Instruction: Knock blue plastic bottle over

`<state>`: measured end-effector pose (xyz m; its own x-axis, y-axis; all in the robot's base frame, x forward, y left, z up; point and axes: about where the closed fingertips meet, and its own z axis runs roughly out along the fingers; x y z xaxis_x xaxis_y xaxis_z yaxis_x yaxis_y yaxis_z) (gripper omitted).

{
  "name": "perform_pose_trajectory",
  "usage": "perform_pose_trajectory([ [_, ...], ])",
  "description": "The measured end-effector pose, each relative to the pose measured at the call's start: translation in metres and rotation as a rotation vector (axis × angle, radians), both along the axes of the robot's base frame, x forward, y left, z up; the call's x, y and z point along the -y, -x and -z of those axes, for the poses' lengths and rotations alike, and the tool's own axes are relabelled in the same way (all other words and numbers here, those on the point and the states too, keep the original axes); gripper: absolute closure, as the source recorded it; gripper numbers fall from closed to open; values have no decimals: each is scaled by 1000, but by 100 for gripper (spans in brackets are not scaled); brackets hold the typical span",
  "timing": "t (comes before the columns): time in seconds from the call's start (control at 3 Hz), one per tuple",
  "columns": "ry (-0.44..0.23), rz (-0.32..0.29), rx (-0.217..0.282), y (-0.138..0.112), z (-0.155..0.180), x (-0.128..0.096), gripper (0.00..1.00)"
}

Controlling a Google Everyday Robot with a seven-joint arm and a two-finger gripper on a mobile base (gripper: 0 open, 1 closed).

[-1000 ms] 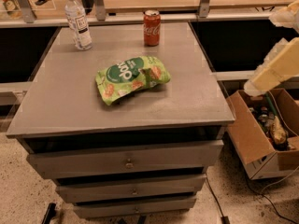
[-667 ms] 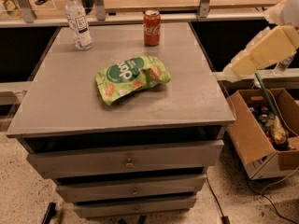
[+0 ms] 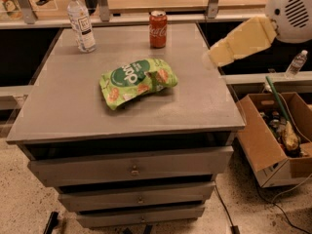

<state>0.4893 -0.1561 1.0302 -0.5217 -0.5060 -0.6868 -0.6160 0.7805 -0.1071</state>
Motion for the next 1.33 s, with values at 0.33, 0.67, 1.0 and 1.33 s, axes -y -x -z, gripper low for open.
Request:
perform_pose_trajectory([
  [0.33, -128, 151, -52, 0, 17, -3, 0],
  [0.67, -275, 267, -83, 6, 33, -4, 0],
  [1.0, -386, 332, -66, 12, 48, -1, 0],
  [1.33, -446, 323, -30, 17, 60, 5, 0],
])
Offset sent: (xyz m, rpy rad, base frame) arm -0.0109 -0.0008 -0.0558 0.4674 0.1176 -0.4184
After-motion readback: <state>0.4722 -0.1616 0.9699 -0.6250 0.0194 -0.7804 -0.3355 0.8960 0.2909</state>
